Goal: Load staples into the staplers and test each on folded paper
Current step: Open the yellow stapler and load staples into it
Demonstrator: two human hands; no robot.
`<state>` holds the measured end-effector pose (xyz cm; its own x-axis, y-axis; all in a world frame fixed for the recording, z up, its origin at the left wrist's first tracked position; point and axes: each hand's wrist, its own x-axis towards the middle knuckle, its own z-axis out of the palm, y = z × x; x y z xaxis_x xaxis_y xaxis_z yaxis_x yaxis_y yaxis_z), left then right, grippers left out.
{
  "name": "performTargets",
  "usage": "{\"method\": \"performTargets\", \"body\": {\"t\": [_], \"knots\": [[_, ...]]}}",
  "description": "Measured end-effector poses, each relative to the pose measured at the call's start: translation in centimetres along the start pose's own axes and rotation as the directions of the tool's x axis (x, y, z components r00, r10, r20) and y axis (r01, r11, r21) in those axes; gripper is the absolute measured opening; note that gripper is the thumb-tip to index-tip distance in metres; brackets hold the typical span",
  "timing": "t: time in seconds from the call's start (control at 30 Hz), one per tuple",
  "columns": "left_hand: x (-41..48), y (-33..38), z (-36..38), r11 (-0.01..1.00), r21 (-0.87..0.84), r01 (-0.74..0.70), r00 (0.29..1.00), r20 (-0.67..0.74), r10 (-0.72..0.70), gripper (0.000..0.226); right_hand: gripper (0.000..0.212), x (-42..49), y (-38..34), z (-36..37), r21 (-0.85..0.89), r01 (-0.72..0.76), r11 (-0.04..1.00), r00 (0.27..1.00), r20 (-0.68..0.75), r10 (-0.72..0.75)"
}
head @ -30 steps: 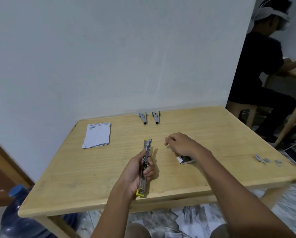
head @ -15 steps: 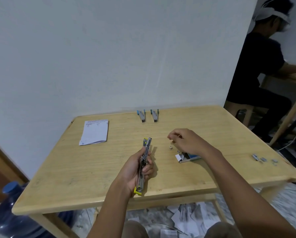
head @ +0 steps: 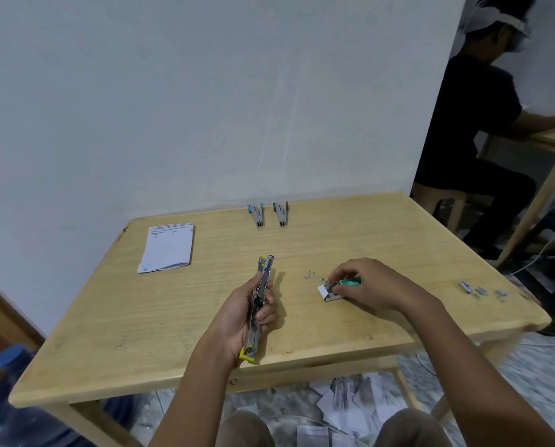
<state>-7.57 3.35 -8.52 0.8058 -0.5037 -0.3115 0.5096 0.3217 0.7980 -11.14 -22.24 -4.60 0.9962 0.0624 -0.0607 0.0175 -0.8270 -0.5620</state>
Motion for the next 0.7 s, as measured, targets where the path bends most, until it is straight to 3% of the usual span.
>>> {"method": "performTargets", "body": {"t": [0.27, 0.7], "knots": [[0.0, -0.1, -0.1, 1.0, -0.002, 0.004, 1.0, -0.001, -0.004, 0.046, 0.003, 0.4, 0.5, 0.4, -0.087, 0.031, 0.996, 0.994, -0.104, -0.04], [0.2, -0.1, -0.1, 0.999, -0.044, -0.001, 1.0, -0.019, 0.0, 0.039, 0.012, 1.4, 0.2, 0.0, -0.219, 0.057, 0.974, 0.996, -0.054, -0.071]]}}
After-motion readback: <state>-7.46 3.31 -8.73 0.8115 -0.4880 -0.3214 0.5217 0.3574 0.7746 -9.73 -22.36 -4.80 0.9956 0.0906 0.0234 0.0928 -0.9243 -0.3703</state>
